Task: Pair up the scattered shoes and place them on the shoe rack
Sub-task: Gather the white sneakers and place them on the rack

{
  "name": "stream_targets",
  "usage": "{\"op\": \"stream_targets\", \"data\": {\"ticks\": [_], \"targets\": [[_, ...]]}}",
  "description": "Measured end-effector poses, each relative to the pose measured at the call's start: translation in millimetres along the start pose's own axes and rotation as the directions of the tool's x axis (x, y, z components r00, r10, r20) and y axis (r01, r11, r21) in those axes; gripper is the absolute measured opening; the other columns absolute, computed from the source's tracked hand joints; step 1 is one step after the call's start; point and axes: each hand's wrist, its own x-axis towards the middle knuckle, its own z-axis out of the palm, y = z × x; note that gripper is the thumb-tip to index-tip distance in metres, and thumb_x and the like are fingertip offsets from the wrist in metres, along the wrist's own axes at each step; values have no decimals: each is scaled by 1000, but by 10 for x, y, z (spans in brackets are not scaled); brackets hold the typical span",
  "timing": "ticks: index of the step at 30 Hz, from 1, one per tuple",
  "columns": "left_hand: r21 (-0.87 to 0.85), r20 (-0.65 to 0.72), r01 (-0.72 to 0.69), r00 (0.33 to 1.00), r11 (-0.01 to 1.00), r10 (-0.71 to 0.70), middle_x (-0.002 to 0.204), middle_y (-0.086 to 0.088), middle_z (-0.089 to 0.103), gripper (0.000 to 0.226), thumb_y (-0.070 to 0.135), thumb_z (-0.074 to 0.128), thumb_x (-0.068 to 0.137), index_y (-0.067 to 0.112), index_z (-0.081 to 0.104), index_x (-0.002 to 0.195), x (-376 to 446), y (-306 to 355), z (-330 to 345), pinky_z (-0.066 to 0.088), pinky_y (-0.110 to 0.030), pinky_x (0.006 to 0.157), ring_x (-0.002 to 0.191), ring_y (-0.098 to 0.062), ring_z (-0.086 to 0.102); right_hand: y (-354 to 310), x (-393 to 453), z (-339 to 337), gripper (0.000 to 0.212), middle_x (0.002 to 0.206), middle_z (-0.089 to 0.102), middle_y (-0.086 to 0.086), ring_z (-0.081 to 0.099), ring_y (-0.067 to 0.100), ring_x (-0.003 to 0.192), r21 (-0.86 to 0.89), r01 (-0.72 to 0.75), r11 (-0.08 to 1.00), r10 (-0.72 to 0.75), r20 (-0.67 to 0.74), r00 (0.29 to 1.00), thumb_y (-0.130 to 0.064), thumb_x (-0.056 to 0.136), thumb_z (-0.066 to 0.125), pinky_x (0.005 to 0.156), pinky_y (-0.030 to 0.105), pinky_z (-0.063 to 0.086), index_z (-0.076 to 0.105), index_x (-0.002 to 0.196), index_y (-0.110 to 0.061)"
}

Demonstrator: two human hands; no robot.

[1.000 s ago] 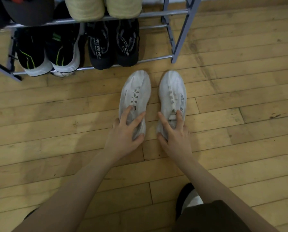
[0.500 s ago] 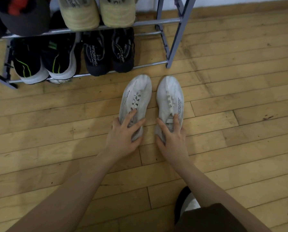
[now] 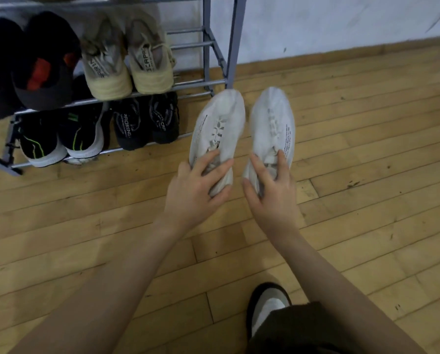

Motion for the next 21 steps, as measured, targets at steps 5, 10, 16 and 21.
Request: {"op": "stream_targets", "data": {"ticks": [5, 10, 16, 21], "targets": [[1, -96, -67, 993, 998, 67, 134, -3, 52, 45, 41, 53, 84, 28, 55, 127, 367, 305, -381, 55, -45, 61, 95, -38, 54, -106, 369, -486, 48, 148, 31, 22, 44, 44, 119, -10, 38, 999, -39, -137, 990, -39, 87, 57, 94, 49, 41, 49, 134, -33], [57, -205, -164, 963, 985, 173, 130, -7, 55, 45, 41, 53, 85, 24, 57, 127, 601, 575, -885, 54, -45, 61, 93, -41, 54, -371, 599, -992, 49, 150, 28, 18, 41, 42, 121, 23, 76, 997, -69, -215, 974, -38, 87, 59, 96, 49, 40, 46, 135, -37], [145, -334, -228, 905, 963, 265, 125, -12, 58, 42, 36, 55, 85, 19, 61, 123, 733, 753, -1610, 52, -44, 68, 86, -41, 56, -870, 793, -1550, 48, 148, 29, 21, 40, 41, 126, 50, 192, 980, -170, -287, 943, -35, 87, 60, 99, 47, 39, 49, 134, -32], [171, -419, -149, 884, 974, 209, 128, -12, 56, 45, 38, 51, 84, 21, 58, 125, 736, 797, -2286, 52, -44, 65, 85, -41, 55, -1476, 1056, -1848, 47, 145, 33, 24, 45, 44, 118, 38, 288, 957, -261, -325, 909, -36, 86, 60, 96, 49, 42, 52, 132, -29]]}}
